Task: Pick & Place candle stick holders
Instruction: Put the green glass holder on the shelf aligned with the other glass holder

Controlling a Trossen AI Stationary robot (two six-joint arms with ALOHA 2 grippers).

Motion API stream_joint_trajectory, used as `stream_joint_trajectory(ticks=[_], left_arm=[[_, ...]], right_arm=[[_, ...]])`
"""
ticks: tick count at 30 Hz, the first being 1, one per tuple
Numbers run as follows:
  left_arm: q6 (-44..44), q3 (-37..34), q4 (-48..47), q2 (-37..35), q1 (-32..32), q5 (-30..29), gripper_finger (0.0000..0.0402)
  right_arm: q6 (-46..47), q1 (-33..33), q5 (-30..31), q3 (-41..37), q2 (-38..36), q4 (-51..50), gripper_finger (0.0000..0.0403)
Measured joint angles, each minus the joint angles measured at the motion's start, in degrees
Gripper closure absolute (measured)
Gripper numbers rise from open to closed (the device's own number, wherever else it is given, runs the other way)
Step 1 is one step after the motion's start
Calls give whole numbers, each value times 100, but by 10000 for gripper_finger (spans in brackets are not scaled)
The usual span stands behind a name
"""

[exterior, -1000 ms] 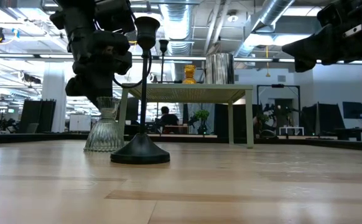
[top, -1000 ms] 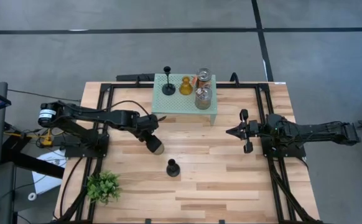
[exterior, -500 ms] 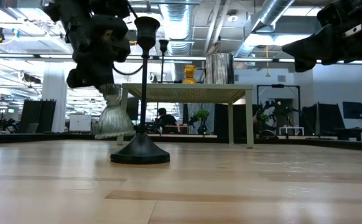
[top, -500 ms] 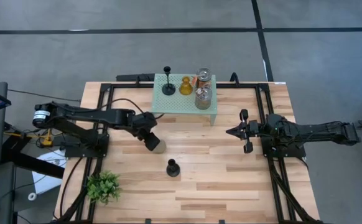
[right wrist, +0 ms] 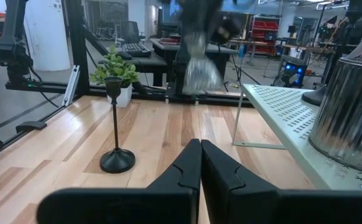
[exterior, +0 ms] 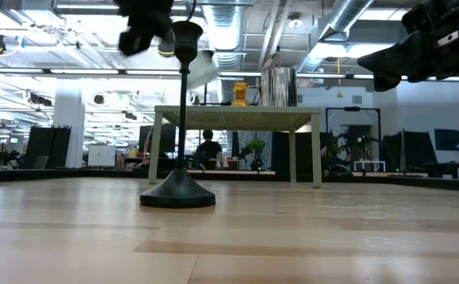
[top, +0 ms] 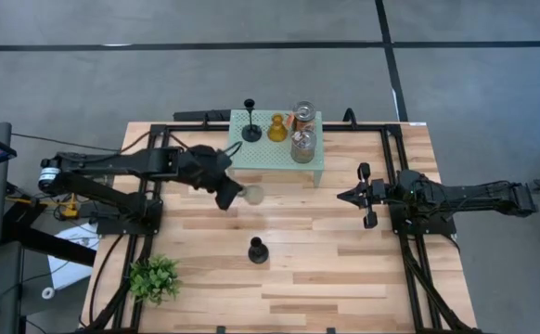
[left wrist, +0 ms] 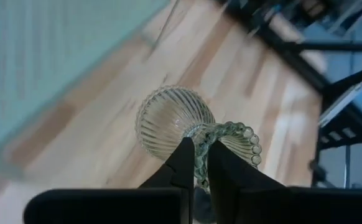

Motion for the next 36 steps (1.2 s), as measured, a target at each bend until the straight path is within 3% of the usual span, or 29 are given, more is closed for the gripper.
stream_joint_trajectory(ticks=[8, 17, 26, 36], left_arm=[[1055, 1737, -1035, 803, 466, -216, 381], [1731, 3264, -1800, 1825, 1485, 400, 381], [1985, 3407, -1987, 2657, 2083, 1249, 381], [2144, 3507, -1853, 2802, 2133, 1309, 380]], right_arm=[[1, -2, 2, 0, 2, 15, 403], [1, -2, 2, 0, 1, 15, 403], [1, 0, 61, 0, 0, 15, 403], [1, -1, 299, 0, 0, 7, 403]])
